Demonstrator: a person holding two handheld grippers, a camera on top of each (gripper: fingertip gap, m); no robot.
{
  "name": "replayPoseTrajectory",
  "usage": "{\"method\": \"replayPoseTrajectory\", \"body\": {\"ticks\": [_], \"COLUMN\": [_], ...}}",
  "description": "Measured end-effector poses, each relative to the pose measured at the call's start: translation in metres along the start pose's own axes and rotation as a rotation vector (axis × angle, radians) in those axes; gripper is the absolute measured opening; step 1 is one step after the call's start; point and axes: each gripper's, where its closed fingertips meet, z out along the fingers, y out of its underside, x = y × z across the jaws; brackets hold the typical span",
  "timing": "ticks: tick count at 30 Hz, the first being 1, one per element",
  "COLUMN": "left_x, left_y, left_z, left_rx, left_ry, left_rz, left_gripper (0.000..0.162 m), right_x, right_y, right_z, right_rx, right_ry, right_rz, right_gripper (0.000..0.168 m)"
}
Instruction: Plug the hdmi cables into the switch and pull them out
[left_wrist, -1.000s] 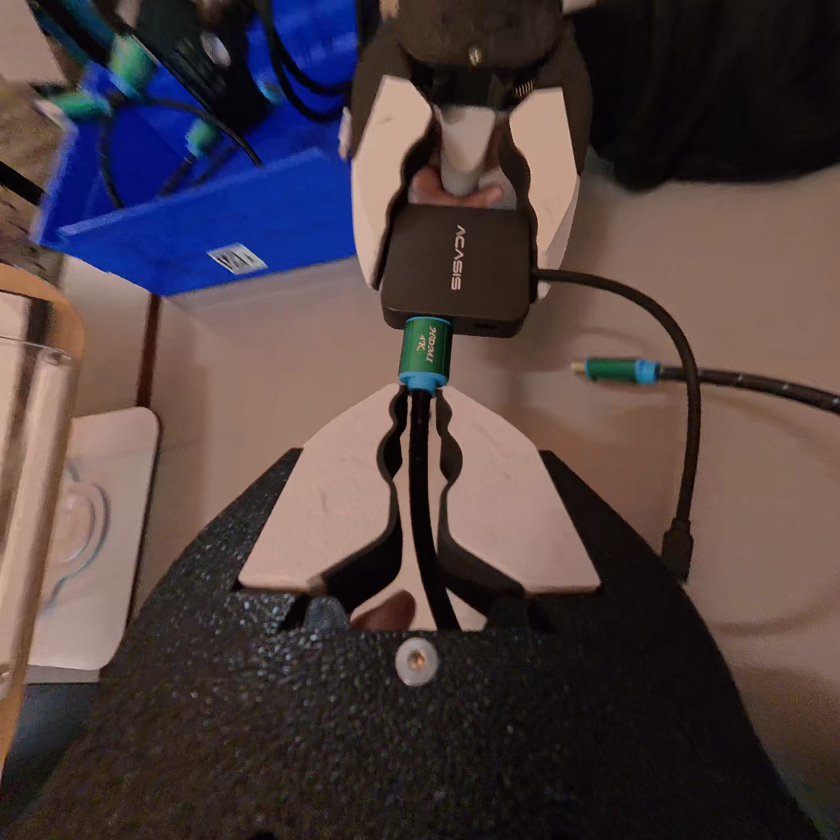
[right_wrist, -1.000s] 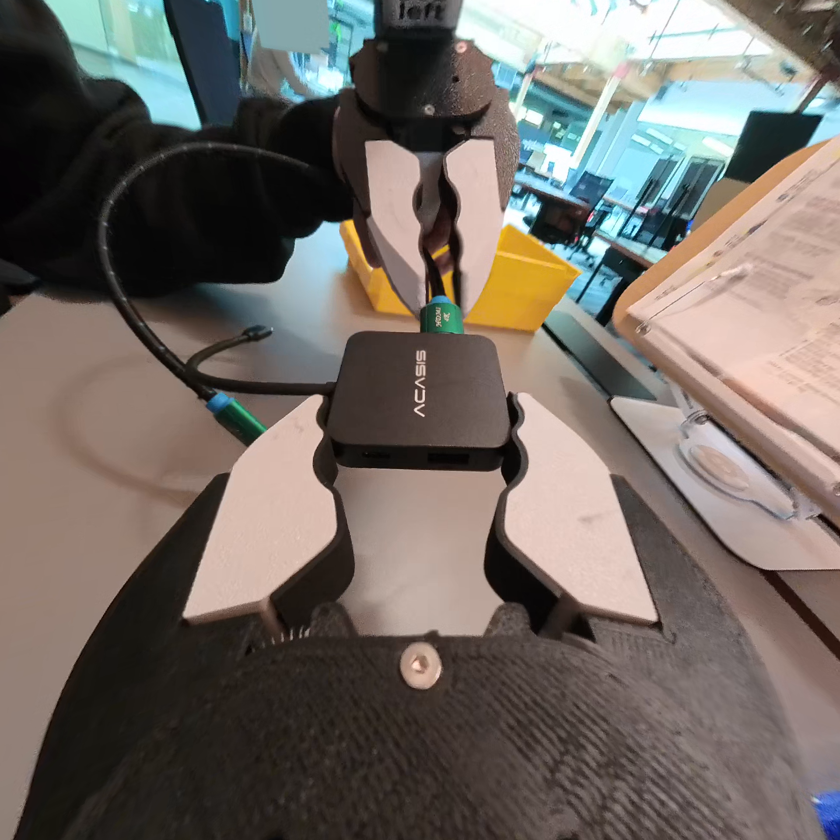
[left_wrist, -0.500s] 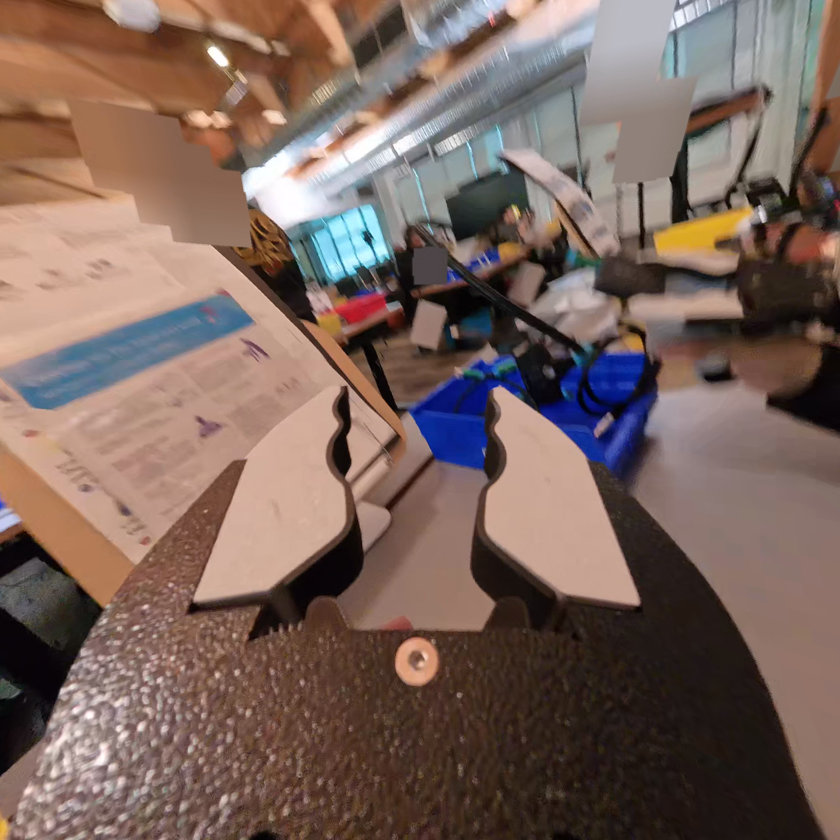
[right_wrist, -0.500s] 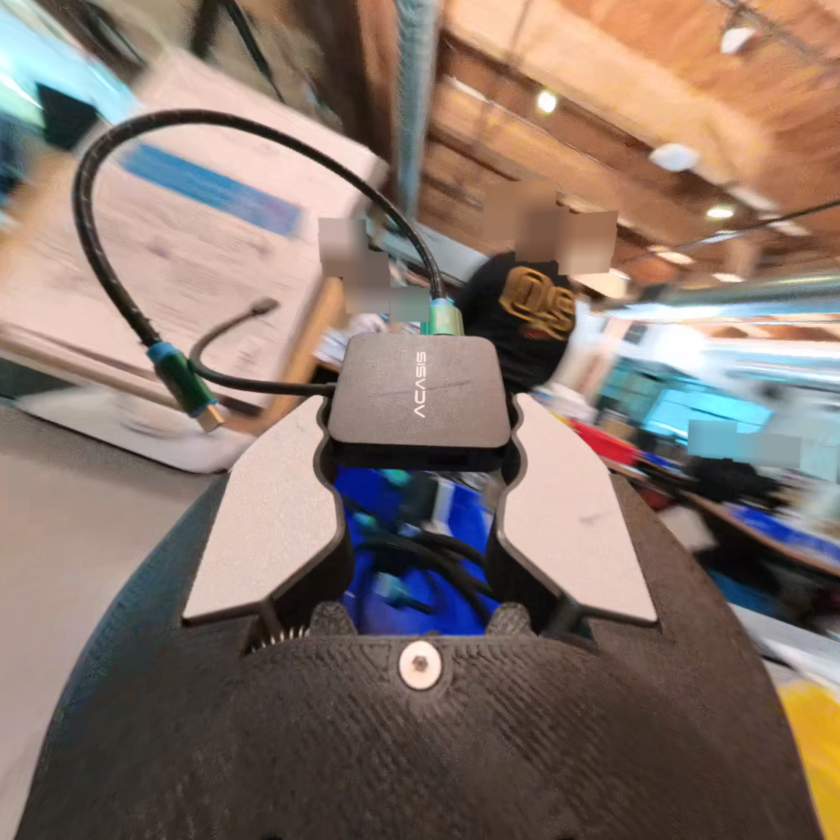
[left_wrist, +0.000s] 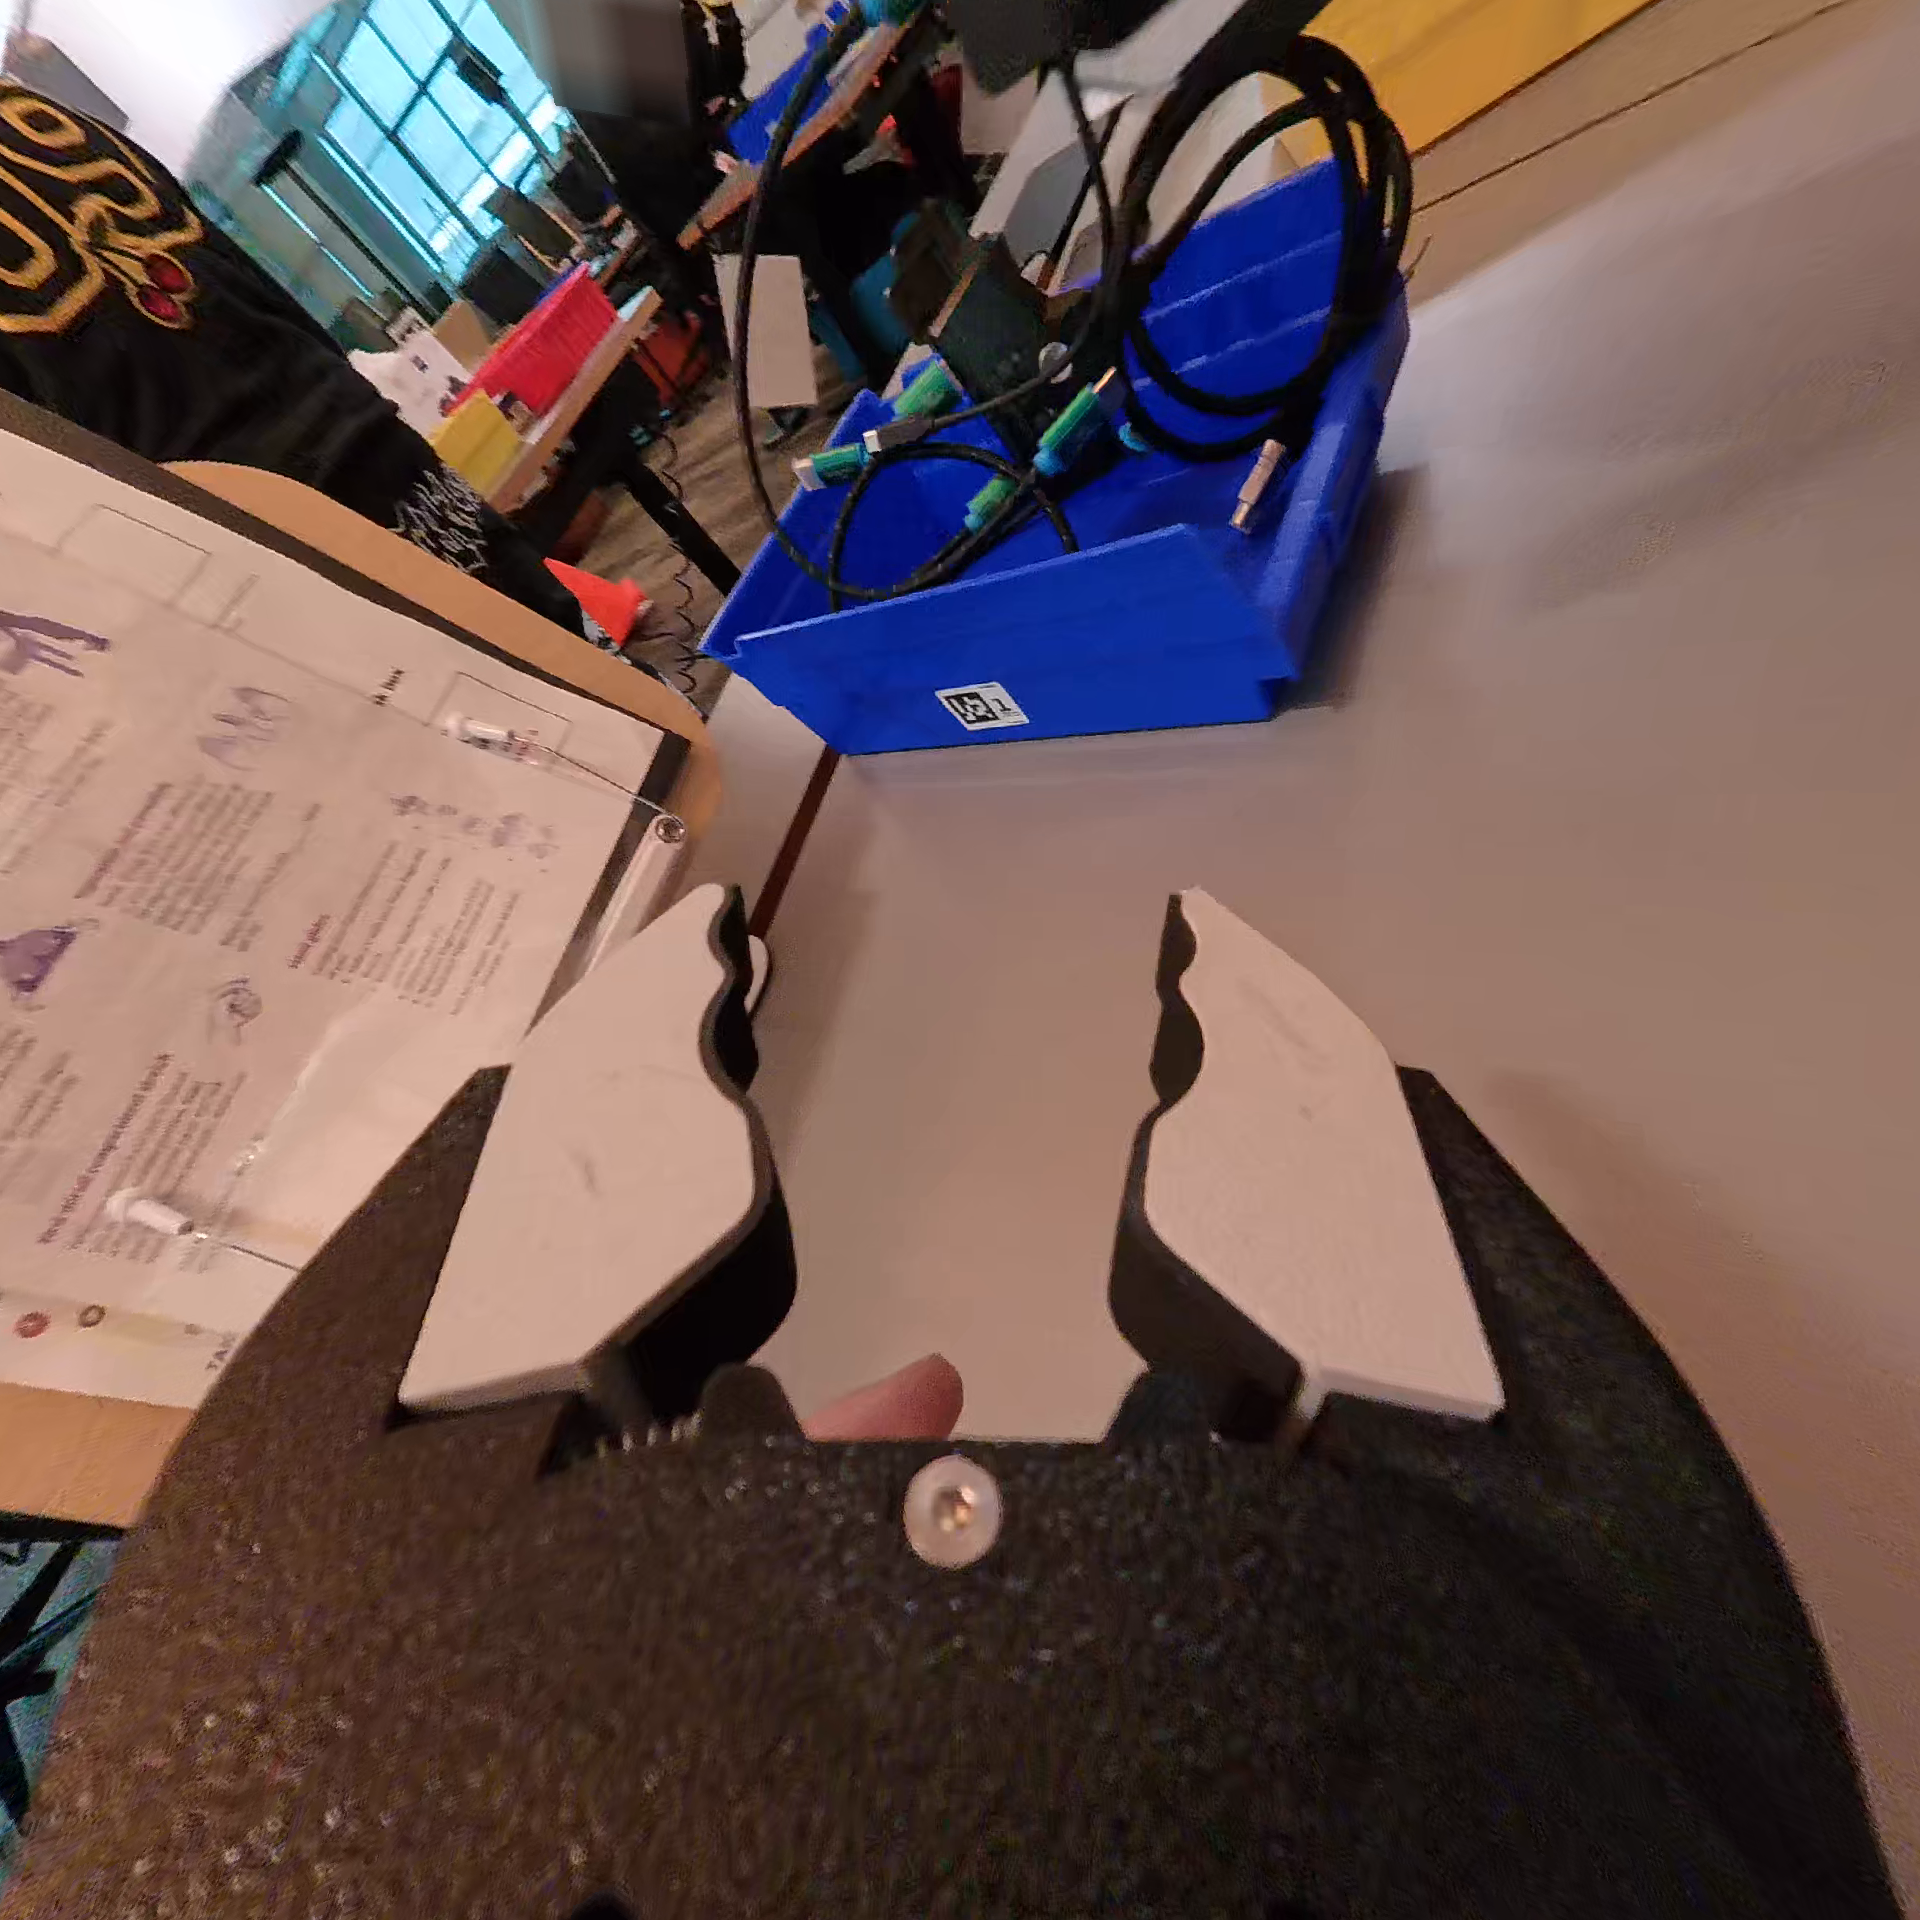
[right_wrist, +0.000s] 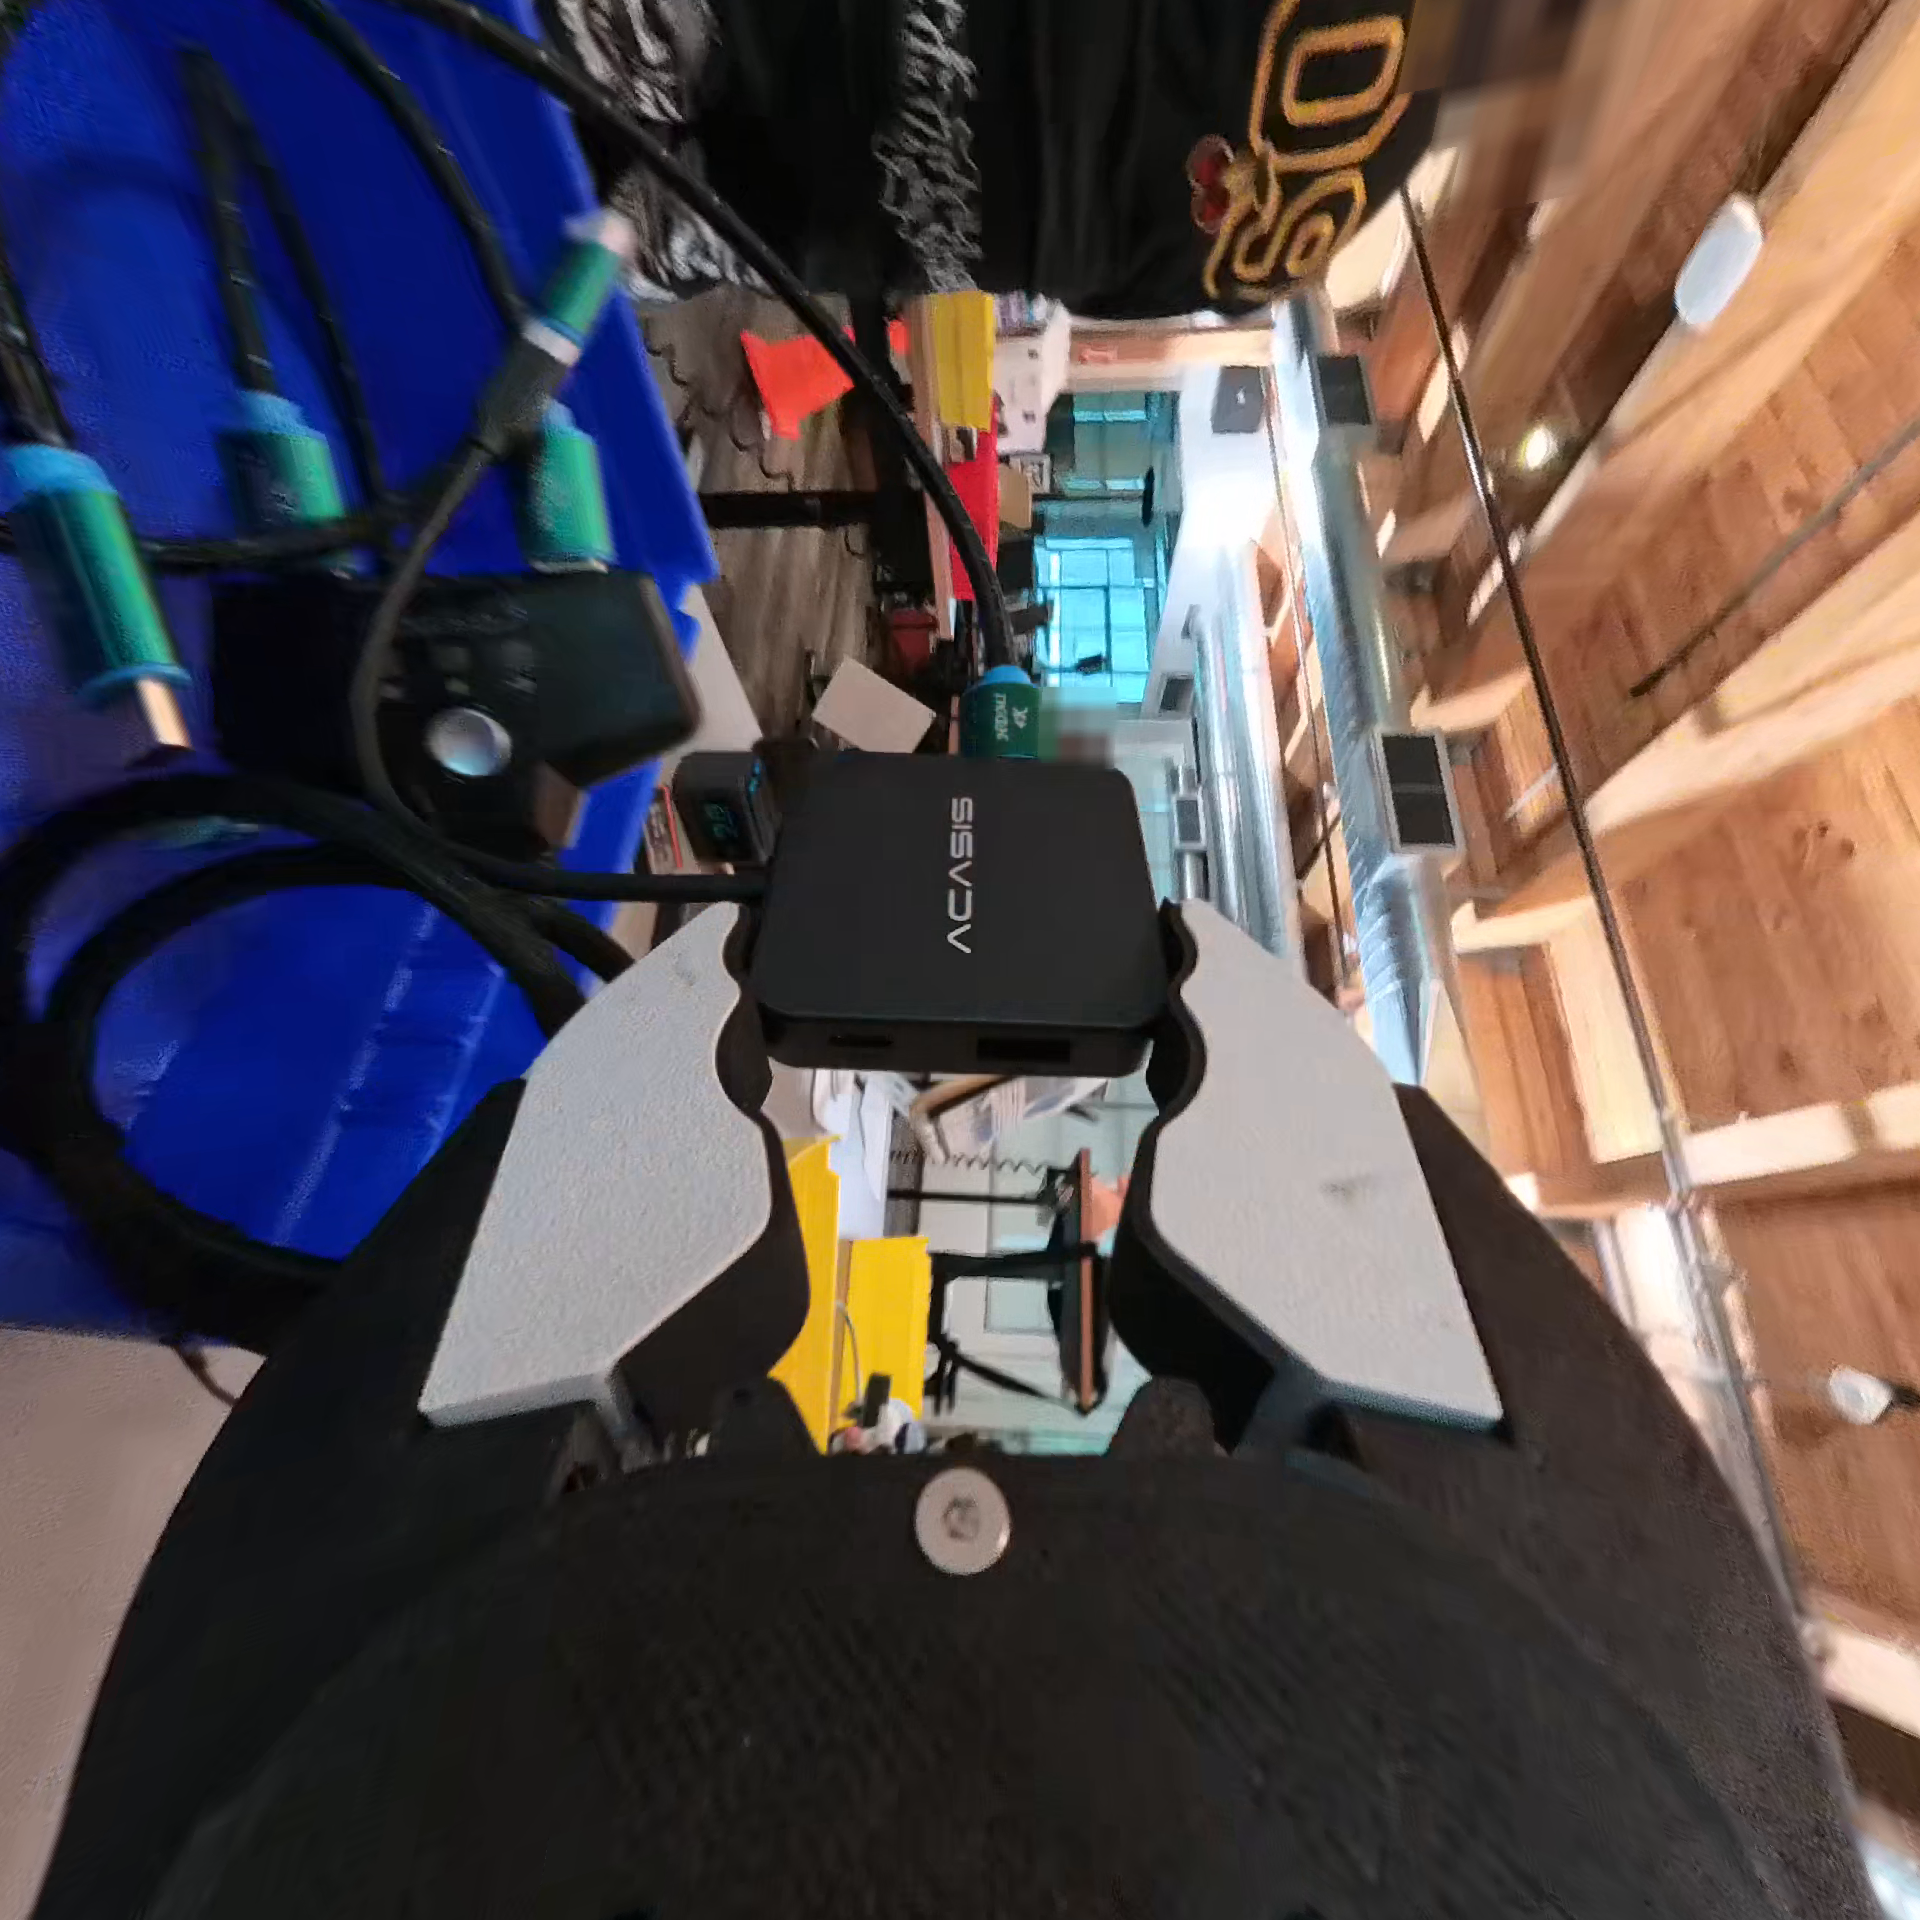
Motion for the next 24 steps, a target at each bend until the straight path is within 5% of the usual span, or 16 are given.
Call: {"method": "replayPoseTrajectory", "body": {"ticks": [4, 6, 12, 16, 24], "left_x": [0.001, 0.003, 0.002, 0.010, 0.045], "left_y": [0.001, 0.002, 0.009, 0.013, 0.004], "left_z": [-0.002, -0.001, 0.003, 0.010, 0.041], "left_rx": [0.001, 0.007, -0.024, -0.049, 0.001], "left_ry": [0.026, 0.054, 0.087, 0.108, 0.121], "left_rz": [-0.031, -0.094, -0.270, -0.285, -0.326], "left_gripper": [0.075, 0.075, 0.074, 0.074, 0.073], "right_x": [-0.035, -0.069, -0.093, -0.089, -0.089], "right_y": [-0.028, -0.033, -0.023, -0.014, 0.043], "right_z": [-0.005, -0.007, -0.017, -0.038, -0.111], "right_rx": [0.103, 0.151, 0.217, 0.286, 0.373], "right_ry": [0.013, -0.141, -0.568, -0.743, -0.633], "right_rz": [-0.148, -0.122, 0.457, 0.801, 1.125], "right_gripper": [0.073, 0.074, 0.108, 0.101, 0.088]}}
